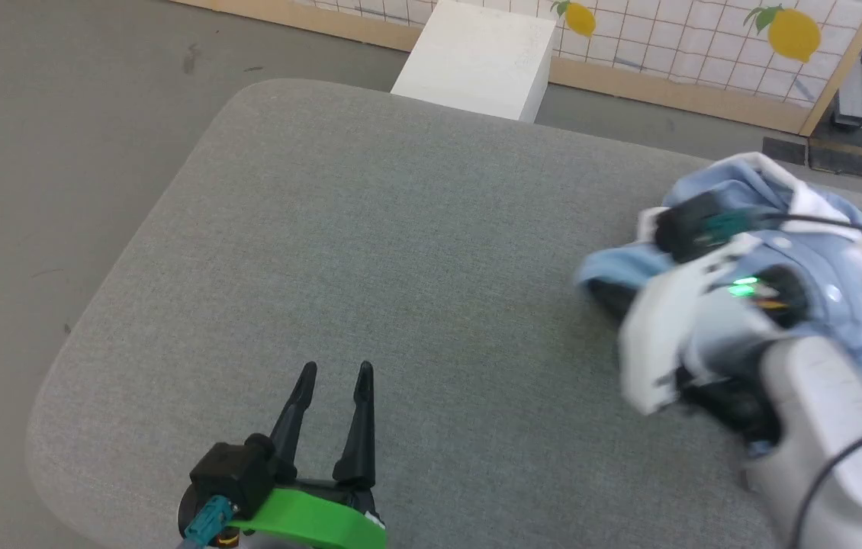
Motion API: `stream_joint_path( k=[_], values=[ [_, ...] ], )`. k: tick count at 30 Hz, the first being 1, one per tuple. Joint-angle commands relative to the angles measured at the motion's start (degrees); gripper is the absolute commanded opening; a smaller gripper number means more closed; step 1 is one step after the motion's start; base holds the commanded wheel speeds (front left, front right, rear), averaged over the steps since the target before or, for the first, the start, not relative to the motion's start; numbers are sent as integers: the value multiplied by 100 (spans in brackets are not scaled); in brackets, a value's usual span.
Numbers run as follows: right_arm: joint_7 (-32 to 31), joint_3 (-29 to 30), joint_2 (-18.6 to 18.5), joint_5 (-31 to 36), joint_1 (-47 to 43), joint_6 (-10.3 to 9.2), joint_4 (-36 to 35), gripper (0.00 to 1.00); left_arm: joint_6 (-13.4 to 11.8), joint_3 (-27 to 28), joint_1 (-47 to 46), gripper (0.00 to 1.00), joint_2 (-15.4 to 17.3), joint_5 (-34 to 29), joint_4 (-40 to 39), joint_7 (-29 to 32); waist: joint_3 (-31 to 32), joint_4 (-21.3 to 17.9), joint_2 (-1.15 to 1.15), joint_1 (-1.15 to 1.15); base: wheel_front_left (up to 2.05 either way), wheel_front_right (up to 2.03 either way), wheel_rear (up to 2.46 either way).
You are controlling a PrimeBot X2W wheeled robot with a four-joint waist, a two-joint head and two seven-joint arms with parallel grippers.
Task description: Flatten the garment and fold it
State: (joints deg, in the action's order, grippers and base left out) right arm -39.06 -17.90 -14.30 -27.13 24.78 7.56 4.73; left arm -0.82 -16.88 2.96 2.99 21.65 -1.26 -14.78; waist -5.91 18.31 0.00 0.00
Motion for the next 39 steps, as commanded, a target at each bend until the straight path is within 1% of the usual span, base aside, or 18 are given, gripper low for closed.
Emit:
stream_joint_path(
  k=[1, 3, 5, 8, 11, 12, 13, 15, 18, 20, 24, 25, 27, 28, 30, 34, 39],
  values=[
    [-37, -182, 183, -153, 22, -8, -43, 0, -12, -6, -21, 100, -12, 17, -11, -22, -23, 29, 0, 0, 0, 0, 0],
    [-33, -445, 427, -288, -15, -8, 31, 0, -20, -6, -9, 100, -12, 42, -9, -22, -58, 72, 0, 0, 0, 0, 0],
    [106, -711, 609, -290, -26, -8, 264, 0, -9, -24, -13, 100, -12, 52, 12, -22, -79, 148, 0, 0, 0, 0, 0],
    [405, -895, 893, -260, -105, -8, 1005, 0, -23, -44, -26, 100, -12, 95, 30, -22, -77, 302, 0, 0, 0, 0, 0],
    [675, -1034, 1038, -143, -164, -8, 1800, 0, -26, -79, -34, 100, -12, 124, 58, -22, -42, 442, 0, 0, 0, 0, 0],
    [753, -1133, 1065, -48, -153, -8, 2065, 34, -26, -97, -32, 100, -12, 129, 68, -22, -29, 491, 0, 0, 0, 0, 0],
    [846, -1176, 1083, -7, -137, -8, 2252, 100, -27, -110, -30, 100, -12, 133, 75, -22, -18, 526, 0, 0, 0, 0, 0],
    [1058, -1171, 1113, 8, -73, -8, 2590, 100, -28, -127, -19, 100, -12, 134, 89, -22, 10, 573, 0, 0, 0, 0, 0],
    [1220, -1243, 1133, -171, 97, -8, 2750, 100, -51, -91, 30, 100, -12, 118, 93, -22, 80, 539, 0, 0, 0, 0, 0],
    [1253, -1305, 1137, -292, 221, -8, 2671, 100, -58, -51, 76, 100, -12, 68, 93, -22, 136, 472, 0, 0, 0, 0, 0],
    [1298, -1047, 1097, -584, 312, -8, 2223, 100, -54, 41, 137, 100, -12, -15, 26, -22, 218, 254, 0, 0, 0, 0, 0],
    [1451, -600, 940, -626, 196, -8, 1697, 100, -47, 93, 161, 100, -12, -112, -33, -22, 257, 57, 0, 0, 0, 0, 0],
    [1664, -173, 805, -483, 12, -8, 1278, 100, -77, 144, 169, 100, -12, -174, -108, -22, 279, -78, 0, 0, 0, 0, 0],
    [1835, 64, 706, -285, -112, -8, 1027, 100, -98, 176, 176, 100, -12, -192, -161, -22, 288, -155, 0, 0, 0, 0, 0],
    [2177, 610, 656, 70, -425, -8, 610, 100, -122, 235, 197, 100, -12, -227, -264, -22, 304, -303, 0, 0, 0, 0, 0],
    [2702, 1654, 835, 733, -1294, -8, -249, 100, -93, 320, 284, 100, -12, -354, -424, -22, 328, -614, 0, 0, 0, 0, 0],
    [3348, 2706, 1093, 1342, -2374, -8, -1110, 100, -8, 402, 424, 100, -12, -483, -521, -22, 333, -897, 0, 0, 0, 0, 0]
  ],
)
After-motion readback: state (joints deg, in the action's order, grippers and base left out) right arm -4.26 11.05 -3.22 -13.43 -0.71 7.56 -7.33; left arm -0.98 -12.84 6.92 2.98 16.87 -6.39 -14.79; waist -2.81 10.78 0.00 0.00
